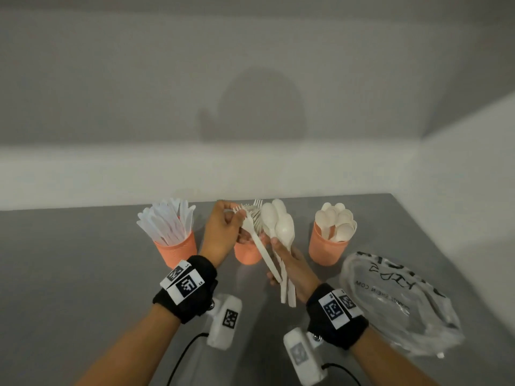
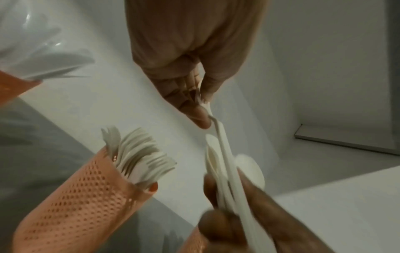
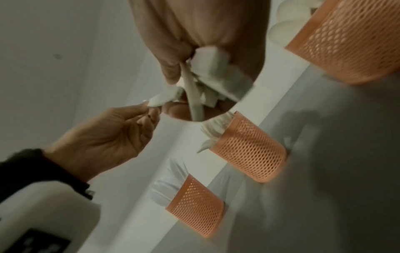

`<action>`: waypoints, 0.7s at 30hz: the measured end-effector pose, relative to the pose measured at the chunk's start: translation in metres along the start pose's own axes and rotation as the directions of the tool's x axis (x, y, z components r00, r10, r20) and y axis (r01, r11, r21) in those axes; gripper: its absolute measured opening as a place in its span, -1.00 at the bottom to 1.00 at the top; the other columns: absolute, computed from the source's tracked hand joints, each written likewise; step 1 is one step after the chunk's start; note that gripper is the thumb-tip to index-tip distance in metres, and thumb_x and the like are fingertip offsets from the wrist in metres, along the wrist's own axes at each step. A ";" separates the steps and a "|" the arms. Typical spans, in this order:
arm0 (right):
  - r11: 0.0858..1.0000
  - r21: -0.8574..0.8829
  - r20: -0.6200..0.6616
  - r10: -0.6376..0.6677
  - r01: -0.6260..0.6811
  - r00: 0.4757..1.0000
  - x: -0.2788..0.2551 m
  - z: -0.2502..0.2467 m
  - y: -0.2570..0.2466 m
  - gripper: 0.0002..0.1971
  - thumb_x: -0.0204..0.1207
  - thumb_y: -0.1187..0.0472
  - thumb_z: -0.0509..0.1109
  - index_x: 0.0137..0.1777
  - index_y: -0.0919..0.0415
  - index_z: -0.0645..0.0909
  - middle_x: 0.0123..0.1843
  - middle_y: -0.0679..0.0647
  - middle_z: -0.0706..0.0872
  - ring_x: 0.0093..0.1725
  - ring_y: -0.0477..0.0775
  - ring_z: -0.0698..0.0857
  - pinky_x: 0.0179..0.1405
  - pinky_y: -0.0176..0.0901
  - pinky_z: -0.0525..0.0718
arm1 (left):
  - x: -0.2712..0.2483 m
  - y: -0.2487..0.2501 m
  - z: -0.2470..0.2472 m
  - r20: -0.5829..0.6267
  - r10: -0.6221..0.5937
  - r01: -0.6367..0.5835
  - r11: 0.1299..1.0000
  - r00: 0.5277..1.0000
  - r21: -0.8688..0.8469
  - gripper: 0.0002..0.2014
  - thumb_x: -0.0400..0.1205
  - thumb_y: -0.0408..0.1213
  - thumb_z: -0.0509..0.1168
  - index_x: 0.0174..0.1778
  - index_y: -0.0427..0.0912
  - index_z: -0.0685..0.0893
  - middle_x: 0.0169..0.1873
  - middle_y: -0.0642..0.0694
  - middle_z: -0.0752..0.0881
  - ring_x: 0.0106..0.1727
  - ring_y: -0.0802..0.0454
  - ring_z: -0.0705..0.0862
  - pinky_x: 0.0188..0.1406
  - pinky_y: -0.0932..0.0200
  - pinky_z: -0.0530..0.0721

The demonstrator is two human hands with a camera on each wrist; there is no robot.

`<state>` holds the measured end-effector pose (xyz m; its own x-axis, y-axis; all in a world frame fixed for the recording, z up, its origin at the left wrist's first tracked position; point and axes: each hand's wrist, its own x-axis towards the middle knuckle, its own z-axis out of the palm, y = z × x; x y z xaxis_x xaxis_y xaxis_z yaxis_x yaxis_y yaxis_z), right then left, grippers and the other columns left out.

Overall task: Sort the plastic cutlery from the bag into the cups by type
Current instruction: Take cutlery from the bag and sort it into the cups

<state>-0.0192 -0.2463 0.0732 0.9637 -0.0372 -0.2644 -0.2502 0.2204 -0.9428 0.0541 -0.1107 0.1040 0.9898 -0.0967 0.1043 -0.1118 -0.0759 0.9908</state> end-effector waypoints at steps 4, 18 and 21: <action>0.999 0.040 -0.098 0.017 -0.013 0.995 -0.002 -0.019 0.002 -0.81 0.65 0.10 0.21 -0.01 0.23 0.52 -0.56 -0.02 0.45 -0.58 -0.07 0.47 -0.56 -0.24 0.53 | 0.016 0.012 -0.013 -0.088 0.141 -0.137 0.989 0.986 0.053 -0.88 0.66 -0.47 0.17 0.02 -0.18 0.43 -0.50 -0.04 0.64 -0.61 0.19 0.65 -0.51 0.19 0.71; 0.961 0.266 -0.006 0.082 -0.078 0.997 -0.009 -0.060 -0.017 -0.75 0.47 -0.07 0.30 -0.13 0.13 0.52 -0.67 -0.10 0.29 -0.72 -0.19 0.26 -0.71 -0.37 0.32 | 0.046 0.004 -0.004 0.118 0.587 -0.502 0.551 0.801 0.667 -0.72 0.66 -0.39 0.17 0.26 -0.21 0.62 -0.09 -0.23 0.77 -0.21 -0.21 0.73 -0.22 0.13 0.61; 0.955 0.284 0.028 0.079 -0.084 0.996 -0.013 -0.065 -0.019 -0.78 0.37 -0.02 0.34 -0.15 0.12 0.52 -0.68 -0.11 0.28 -0.72 -0.20 0.27 -0.70 -0.38 0.32 | 0.043 -0.013 -0.003 0.106 0.516 -0.433 0.569 0.850 0.699 -0.72 0.63 -0.40 0.19 0.24 -0.21 0.64 -0.24 -0.31 0.71 -0.24 -0.23 0.68 -0.34 0.10 0.54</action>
<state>-0.0327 -0.3135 0.0812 0.9430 0.0080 -0.3326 -0.2936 0.4903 -0.8206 0.0988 -0.1108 0.0958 0.7745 -0.2270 0.5904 -0.5536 -0.6949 0.4590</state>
